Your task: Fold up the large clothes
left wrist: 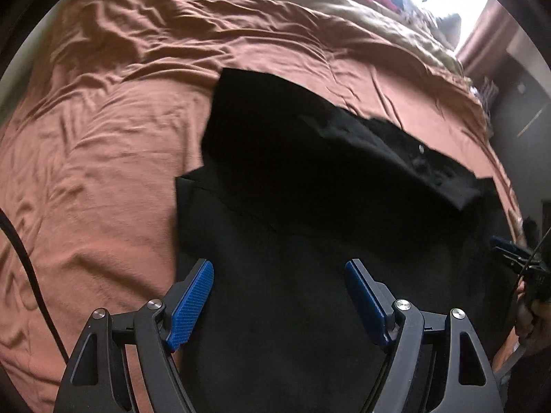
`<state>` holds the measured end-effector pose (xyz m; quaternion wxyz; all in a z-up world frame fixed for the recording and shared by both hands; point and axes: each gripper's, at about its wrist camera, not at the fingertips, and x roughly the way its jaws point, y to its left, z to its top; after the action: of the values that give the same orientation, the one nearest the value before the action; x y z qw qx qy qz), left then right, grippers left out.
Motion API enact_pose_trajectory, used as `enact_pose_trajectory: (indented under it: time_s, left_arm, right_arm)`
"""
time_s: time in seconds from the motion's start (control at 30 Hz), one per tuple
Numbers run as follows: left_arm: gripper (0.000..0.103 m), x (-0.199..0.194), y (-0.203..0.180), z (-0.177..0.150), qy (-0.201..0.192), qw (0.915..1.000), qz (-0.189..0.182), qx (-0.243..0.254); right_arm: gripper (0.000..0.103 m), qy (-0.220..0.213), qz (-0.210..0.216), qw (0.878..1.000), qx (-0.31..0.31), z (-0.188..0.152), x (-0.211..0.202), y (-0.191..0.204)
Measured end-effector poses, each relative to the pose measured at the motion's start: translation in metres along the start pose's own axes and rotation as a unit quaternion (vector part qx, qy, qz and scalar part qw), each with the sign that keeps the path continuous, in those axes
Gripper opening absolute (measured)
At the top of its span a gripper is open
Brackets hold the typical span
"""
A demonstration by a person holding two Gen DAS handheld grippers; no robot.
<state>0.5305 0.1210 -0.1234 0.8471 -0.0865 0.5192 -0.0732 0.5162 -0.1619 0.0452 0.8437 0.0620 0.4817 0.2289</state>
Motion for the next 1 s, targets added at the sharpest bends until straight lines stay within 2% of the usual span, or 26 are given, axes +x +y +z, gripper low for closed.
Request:
enact_pose_trajectory:
  time_s: [0.17, 0.27, 0.43, 0.5, 0.6, 0.7, 0.77, 0.87, 1.0]
  left_arm:
    - [0.08, 0.02, 0.009, 0.001, 0.016, 0.9998, 0.004, -0.008]
    - [0.08, 0.029, 0.014, 0.001, 0.023, 0.9997, 0.006, -0.01]
    - [0.08, 0.036, 0.018, 0.001, 0.021, 0.9997, 0.007, -0.01]
    - [0.08, 0.035, 0.02, 0.001, 0.018, 0.9997, 0.004, -0.013]
    - [0.08, 0.032, 0.023, 0.001, 0.015, 0.9997, 0.001, -0.017]
    - [0.08, 0.028, 0.027, -0.001, 0.012, 0.9997, 0.0, -0.022]
    - [0.08, 0.026, 0.03, -0.002, 0.009, 0.9995, -0.003, -0.029]
    - [0.08, 0.022, 0.033, -0.003, 0.003, 0.9993, -0.006, -0.037]
    - [0.08, 0.009, 0.04, -0.007, -0.01, 0.9982, -0.015, -0.058]
  right_arm:
    - [0.09, 0.033, -0.055, 0.995, -0.077, 0.011, 0.042, 0.047]
    - [0.082, 0.042, -0.103, 0.989, -0.097, 0.027, 0.07, 0.057]
    - [0.065, 0.031, -0.139, 0.987, -0.075, 0.061, 0.096, 0.049]
    - [0.062, 0.022, -0.149, 0.987, -0.059, 0.076, 0.104, 0.04]
    - [0.061, 0.013, -0.144, 0.989, -0.036, 0.092, 0.115, 0.031]
    - [0.051, 0.008, -0.148, 0.989, -0.025, 0.099, 0.119, 0.027]
    - [0.051, 0.005, -0.118, 0.993, -0.011, 0.101, 0.11, 0.021]
    - [0.05, -0.006, -0.106, 0.994, -0.019, 0.105, 0.1, 0.017]
    - [0.05, 0.033, -0.062, 0.997, -0.031, 0.101, 0.105, 0.027]
